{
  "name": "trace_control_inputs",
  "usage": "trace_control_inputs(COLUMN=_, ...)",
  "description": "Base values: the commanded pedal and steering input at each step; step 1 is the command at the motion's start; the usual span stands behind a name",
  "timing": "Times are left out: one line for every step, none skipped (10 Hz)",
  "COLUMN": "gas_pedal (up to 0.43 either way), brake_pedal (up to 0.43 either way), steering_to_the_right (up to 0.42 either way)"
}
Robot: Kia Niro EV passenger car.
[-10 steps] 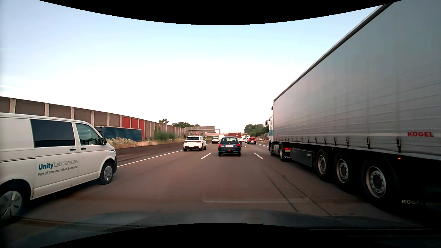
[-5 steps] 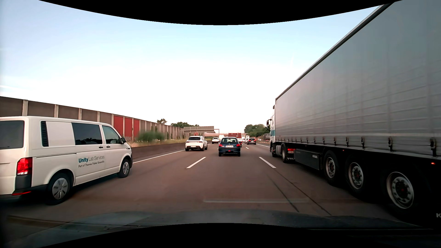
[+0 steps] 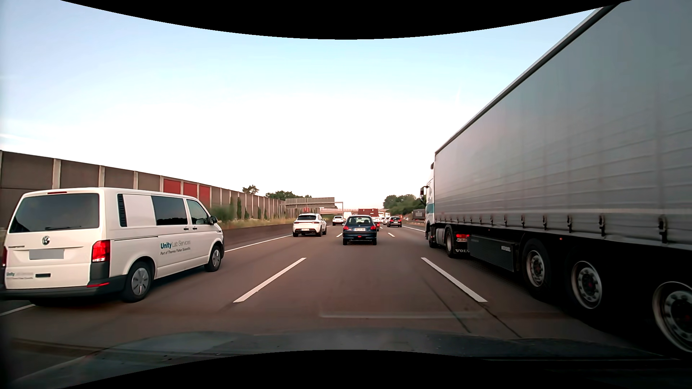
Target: Follow the waypoints while adhering to traffic rules and regulations
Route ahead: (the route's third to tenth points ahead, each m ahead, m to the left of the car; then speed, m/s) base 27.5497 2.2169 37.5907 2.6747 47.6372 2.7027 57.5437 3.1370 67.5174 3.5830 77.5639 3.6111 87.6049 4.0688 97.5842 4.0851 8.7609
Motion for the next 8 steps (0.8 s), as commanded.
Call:
trace_control_inputs(gas_pedal=0.047, brake_pedal=0.0, steering_to_the_right=-0.003)
trace_control_inputs(gas_pedal=0.047, brake_pedal=0.0, steering_to_the_right=-0.003)
trace_control_inputs(gas_pedal=0.039, brake_pedal=0.0, steering_to_the_right=-0.003)
trace_control_inputs(gas_pedal=0.0, brake_pedal=0.0, steering_to_the_right=-0.004)
trace_control_inputs(gas_pedal=0.0, brake_pedal=0.0, steering_to_the_right=-0.005)
trace_control_inputs(gas_pedal=0.0, brake_pedal=0.0, steering_to_the_right=-0.006)
trace_control_inputs(gas_pedal=0.0, brake_pedal=0.0, steering_to_the_right=-0.005)
trace_control_inputs(gas_pedal=0.0, brake_pedal=0.0, steering_to_the_right=-0.005)
